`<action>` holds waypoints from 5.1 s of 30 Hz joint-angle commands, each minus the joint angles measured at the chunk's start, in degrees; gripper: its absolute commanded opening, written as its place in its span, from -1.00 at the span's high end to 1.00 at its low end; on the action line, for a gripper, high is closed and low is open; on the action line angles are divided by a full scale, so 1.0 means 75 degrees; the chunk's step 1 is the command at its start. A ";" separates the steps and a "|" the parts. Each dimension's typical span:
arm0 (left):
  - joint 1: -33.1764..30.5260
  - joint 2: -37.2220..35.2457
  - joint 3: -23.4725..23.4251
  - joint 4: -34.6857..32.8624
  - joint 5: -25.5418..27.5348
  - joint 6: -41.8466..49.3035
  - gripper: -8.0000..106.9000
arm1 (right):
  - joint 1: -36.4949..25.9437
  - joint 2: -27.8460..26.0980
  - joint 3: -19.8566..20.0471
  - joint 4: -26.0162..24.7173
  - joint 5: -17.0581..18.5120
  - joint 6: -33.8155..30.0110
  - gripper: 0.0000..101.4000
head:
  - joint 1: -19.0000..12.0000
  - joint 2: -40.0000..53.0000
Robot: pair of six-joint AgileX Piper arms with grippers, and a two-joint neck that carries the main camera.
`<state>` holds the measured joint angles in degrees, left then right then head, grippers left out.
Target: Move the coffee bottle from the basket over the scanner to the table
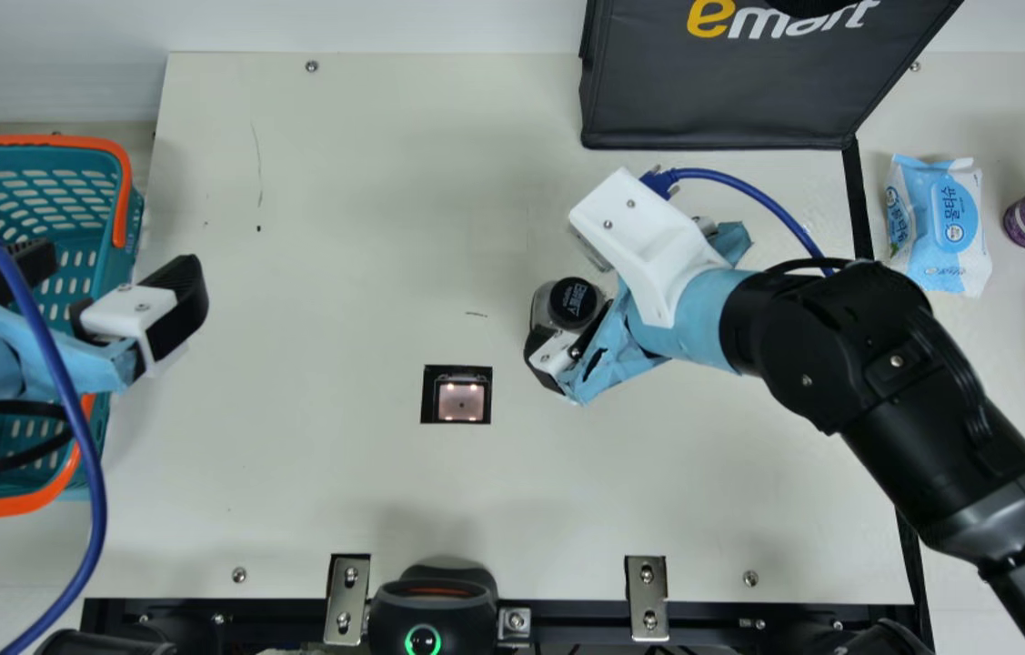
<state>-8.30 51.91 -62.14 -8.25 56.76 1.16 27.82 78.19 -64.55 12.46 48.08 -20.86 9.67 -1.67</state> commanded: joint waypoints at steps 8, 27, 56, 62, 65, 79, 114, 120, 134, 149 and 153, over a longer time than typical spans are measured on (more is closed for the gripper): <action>0.0000 0.0000 0.0000 0.0000 0.0000 0.0000 -0.71 | 0.0180 0.0139 0.0017 -0.0214 -0.0050 0.0208 -0.08 | -0.0233 0.0012; 0.0000 0.0000 0.0000 0.0000 0.0000 0.0000 -0.71 | 0.0570 -0.0365 0.0028 -0.0972 -0.0166 0.1155 1.00 | -0.0233 0.0012; 0.0000 0.0000 0.0000 0.0000 0.0000 0.0000 -0.71 | -0.1807 -0.0801 -0.0312 -0.0833 0.0123 0.1414 1.00 | -0.0233 -0.2655; 0.0000 0.0000 0.0000 0.0000 0.0000 0.0000 -0.71 | -0.2808 -0.0693 -0.0502 -0.0816 0.0254 0.1469 1.00 | -0.0233 -0.2655; 0.0000 0.0000 0.0000 0.0000 0.0000 0.0000 -0.71 | -0.3280 -0.0643 -0.0595 -0.0802 0.0303 0.1481 1.00 | -0.0233 -0.2655; 0.0000 0.0000 0.0000 0.0000 0.0000 0.0000 -0.71 | -0.4971 -0.0460 -0.0973 -0.0899 0.0529 0.1647 1.00 | -0.0233 -0.2655; 0.0000 0.0000 0.0000 0.0000 0.0000 0.0000 -0.71 | -0.7814 0.0114 -0.1121 -0.1562 0.1229 0.2441 1.00 | -0.0233 -0.2655; 0.0000 0.0000 0.0000 0.0000 0.0000 0.0000 -0.71 | -0.8227 0.0405 -0.1102 -0.1607 0.1231 0.2460 1.00 | -0.0233 -0.2655; 0.0000 0.0000 0.0000 0.0000 0.0000 0.0000 -0.71 | -0.8331 0.0801 -0.0927 -0.1858 0.0701 0.2728 0.67 | -0.0233 -0.2655; 0.0000 0.0000 0.0000 0.0000 0.0000 0.0000 -0.71 | -0.8117 0.0670 -0.0708 -0.2005 0.0479 0.2777 -0.32 | -0.0233 -0.2655; 0.0000 0.0000 0.0000 0.0000 0.0000 0.0000 -0.71 | -0.8067 0.0627 -0.0680 -0.2060 0.0494 0.2791 -0.58 | -0.0233 -0.2655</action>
<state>-8.30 51.91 -62.14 -8.25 56.76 1.16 -32.70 82.92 -69.68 -2.87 51.90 0.00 9.58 -21.45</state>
